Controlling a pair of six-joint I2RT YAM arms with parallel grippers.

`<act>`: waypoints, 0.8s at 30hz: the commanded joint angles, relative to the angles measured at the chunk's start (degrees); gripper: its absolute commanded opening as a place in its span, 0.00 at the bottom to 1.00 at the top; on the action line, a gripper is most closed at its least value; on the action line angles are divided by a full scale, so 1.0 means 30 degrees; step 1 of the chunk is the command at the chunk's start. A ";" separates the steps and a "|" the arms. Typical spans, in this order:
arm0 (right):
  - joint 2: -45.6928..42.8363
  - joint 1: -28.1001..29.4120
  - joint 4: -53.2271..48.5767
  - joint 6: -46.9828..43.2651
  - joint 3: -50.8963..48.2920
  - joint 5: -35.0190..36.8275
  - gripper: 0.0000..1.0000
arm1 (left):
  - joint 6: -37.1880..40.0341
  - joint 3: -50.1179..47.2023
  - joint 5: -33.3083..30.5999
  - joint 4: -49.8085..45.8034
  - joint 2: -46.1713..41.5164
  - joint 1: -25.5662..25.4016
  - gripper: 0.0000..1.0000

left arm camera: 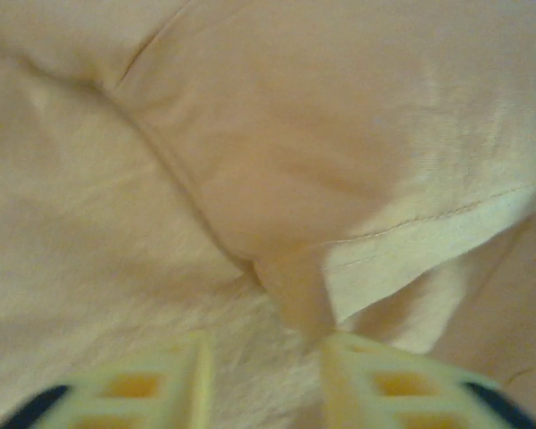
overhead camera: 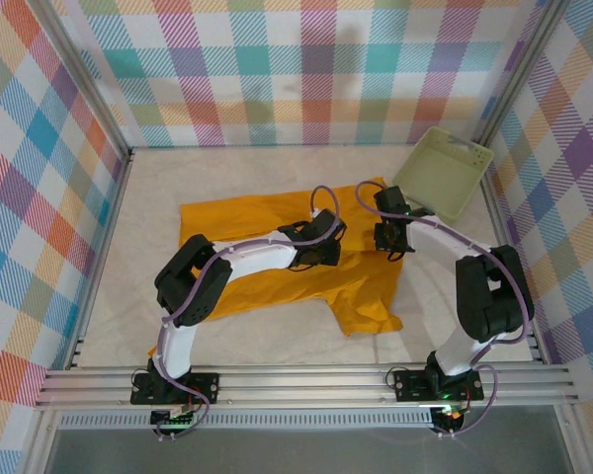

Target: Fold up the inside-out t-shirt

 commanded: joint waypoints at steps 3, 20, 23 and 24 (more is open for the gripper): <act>-0.0560 -0.0065 -0.0362 0.0402 -0.0032 0.0019 0.35 | 0.0122 -0.0706 -0.0528 -0.0518 -0.1089 -0.0079 0.56; 0.1902 -0.0912 0.1766 0.1712 0.0555 -0.2826 0.41 | -0.1249 -0.7288 -0.2860 0.1773 -0.6814 0.1424 0.79; 0.1912 -0.0963 0.1961 0.1836 0.0283 -0.3402 0.27 | -0.1643 -0.8491 -0.3052 0.1631 -0.7429 0.2182 0.79; 0.1777 -0.0970 0.1959 0.1859 0.0102 -0.3432 0.21 | -0.1759 -0.8909 -0.3137 0.1671 -0.7643 0.2392 0.80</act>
